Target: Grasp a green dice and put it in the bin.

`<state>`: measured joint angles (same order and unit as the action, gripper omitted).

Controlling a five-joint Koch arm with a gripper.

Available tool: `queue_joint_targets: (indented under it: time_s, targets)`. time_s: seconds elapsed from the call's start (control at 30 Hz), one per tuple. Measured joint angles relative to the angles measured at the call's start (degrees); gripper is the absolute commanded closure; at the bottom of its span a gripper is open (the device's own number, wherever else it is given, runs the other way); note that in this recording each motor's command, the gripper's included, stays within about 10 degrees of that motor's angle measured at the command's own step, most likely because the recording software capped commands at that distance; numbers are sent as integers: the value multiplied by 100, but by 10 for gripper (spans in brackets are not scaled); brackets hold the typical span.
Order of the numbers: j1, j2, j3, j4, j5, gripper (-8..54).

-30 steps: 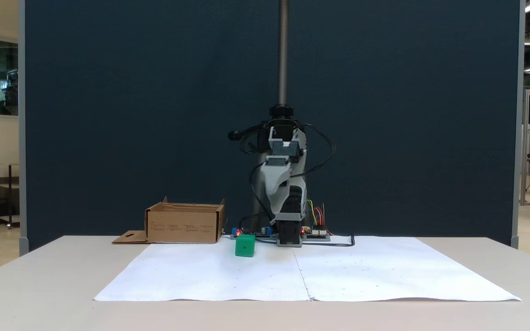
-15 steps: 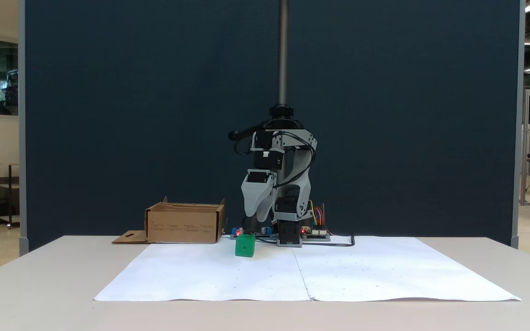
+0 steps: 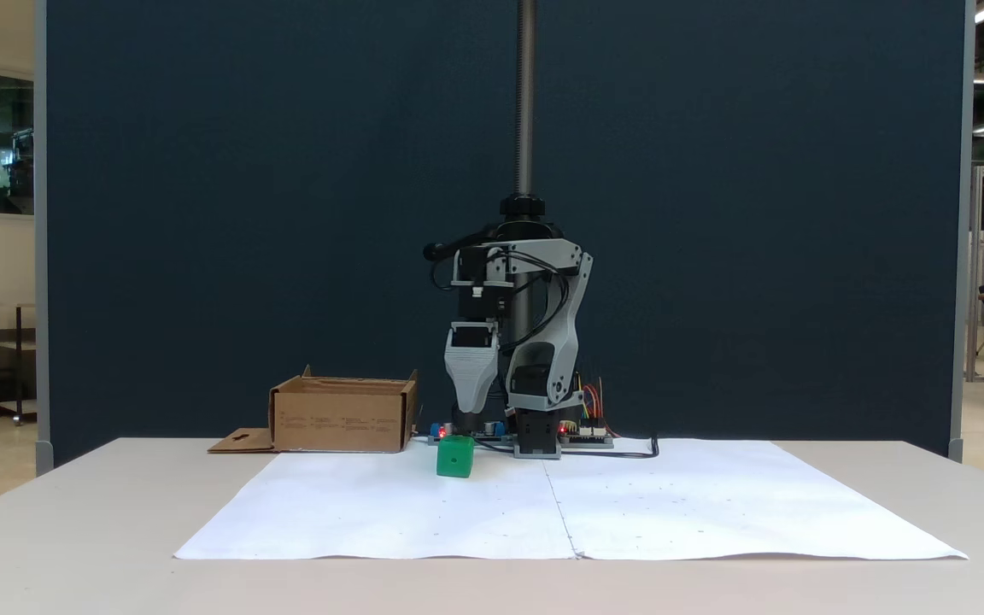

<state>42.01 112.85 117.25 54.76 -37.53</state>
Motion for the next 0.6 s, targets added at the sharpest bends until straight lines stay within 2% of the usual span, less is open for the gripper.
queue_joint_targets:
  time_s: [0.27, 0.6]
  targets:
    - [466, -79, 0, 0, -826, 1]
    - [703, -396, 79, 0, -861, 0]
